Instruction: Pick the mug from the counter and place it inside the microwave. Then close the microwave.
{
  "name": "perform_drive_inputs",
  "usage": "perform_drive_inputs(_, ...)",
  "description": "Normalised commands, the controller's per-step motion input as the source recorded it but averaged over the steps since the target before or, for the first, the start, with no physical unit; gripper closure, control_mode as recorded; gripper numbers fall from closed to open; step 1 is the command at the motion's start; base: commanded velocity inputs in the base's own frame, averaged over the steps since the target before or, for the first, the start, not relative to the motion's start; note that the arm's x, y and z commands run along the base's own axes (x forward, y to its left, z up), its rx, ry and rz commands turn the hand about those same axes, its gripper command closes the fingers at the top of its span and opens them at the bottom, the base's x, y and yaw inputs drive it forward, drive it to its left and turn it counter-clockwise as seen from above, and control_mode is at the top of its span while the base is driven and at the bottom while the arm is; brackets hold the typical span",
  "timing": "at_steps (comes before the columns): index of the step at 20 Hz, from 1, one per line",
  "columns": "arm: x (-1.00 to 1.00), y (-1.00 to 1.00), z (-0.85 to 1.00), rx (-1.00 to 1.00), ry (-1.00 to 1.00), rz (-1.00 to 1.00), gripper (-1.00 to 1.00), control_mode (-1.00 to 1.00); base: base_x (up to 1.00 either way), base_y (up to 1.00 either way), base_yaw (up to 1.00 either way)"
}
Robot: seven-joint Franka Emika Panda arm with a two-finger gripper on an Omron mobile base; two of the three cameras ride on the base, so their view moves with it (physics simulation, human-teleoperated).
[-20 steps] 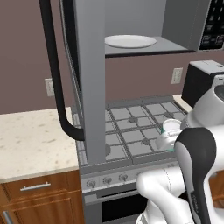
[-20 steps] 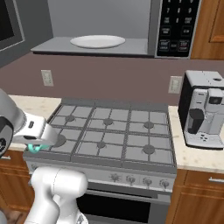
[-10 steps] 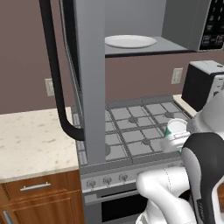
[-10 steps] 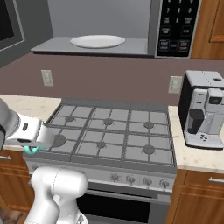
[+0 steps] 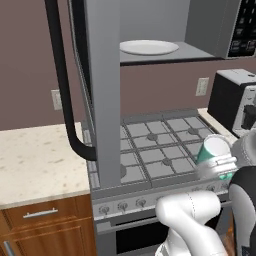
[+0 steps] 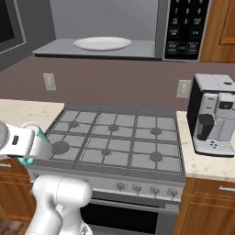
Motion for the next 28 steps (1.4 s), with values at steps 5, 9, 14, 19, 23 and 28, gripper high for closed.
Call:
perform_drive_inputs(5, -0.07, -0.11, 0.88, 0.0, -0.23, 0.0, 1.0, -1.0, 0.0, 0.0, 0.0)
perform_drive_inputs(9, 0.0, -0.08, 0.88, 0.0, -0.16, 0.0, 1.0, -1.0, 0.0, 0.0, 0.0)
perform_drive_inputs(14, 0.43, -0.13, 0.37, 0.0, -0.06, 0.0, 1.0, -1.0, 0.0, 0.0, 0.0)
perform_drive_inputs(19, 0.76, -0.15, 0.06, 0.02, 0.0, 0.0, 1.0, -1.0, 0.0, 0.0, 0.0)
perform_drive_inputs(23, 0.64, -0.05, 0.1, 0.03, 0.0, 0.0, 1.0, -1.0, 0.0, 0.0, 0.0)
perform_drive_inputs(28, 0.68, 0.0, 0.02, 0.03, 0.0, 0.0, 1.0, -1.0, 0.0, 0.0, 0.0)
